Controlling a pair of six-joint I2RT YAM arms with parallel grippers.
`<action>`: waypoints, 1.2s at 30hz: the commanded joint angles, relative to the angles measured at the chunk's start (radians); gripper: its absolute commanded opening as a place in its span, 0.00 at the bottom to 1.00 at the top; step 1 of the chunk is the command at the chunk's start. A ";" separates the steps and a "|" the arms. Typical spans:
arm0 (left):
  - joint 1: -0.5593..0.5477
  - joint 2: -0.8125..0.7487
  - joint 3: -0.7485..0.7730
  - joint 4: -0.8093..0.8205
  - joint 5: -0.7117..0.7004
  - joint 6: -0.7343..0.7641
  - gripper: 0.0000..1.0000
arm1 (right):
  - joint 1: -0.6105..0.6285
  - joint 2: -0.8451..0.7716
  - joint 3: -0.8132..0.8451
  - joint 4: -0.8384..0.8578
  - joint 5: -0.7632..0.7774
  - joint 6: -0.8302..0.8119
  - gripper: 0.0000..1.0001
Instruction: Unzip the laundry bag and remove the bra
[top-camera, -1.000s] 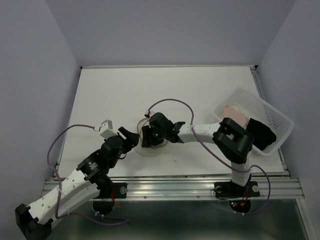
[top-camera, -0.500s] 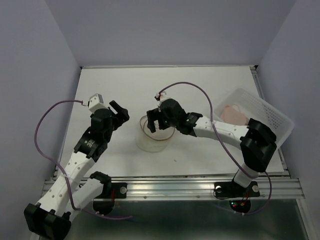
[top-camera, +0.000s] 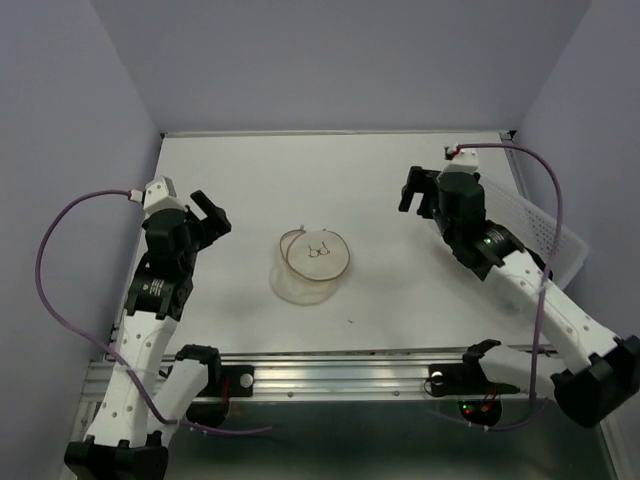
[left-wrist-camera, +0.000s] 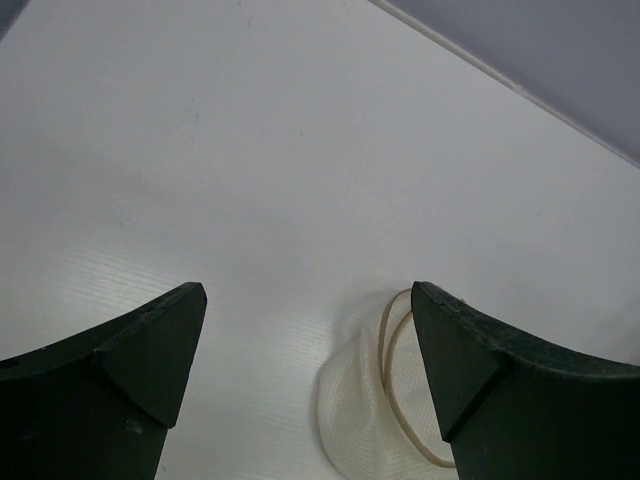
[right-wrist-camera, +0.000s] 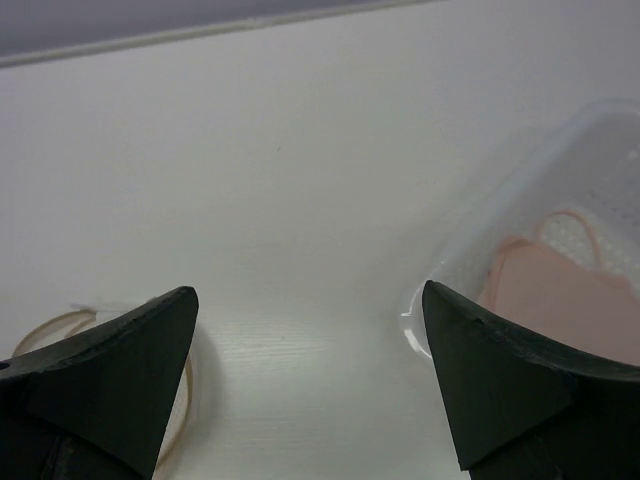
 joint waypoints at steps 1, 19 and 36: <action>0.012 -0.091 0.080 -0.070 -0.023 0.073 0.98 | 0.022 -0.231 0.032 -0.091 0.255 -0.034 1.00; 0.012 -0.372 0.258 -0.354 -0.121 0.158 0.99 | 0.022 -0.819 0.097 -0.399 0.031 -0.149 1.00; 0.012 -0.534 0.237 -0.420 -0.092 0.138 0.99 | 0.022 -1.013 0.057 -0.361 -0.032 -0.258 1.00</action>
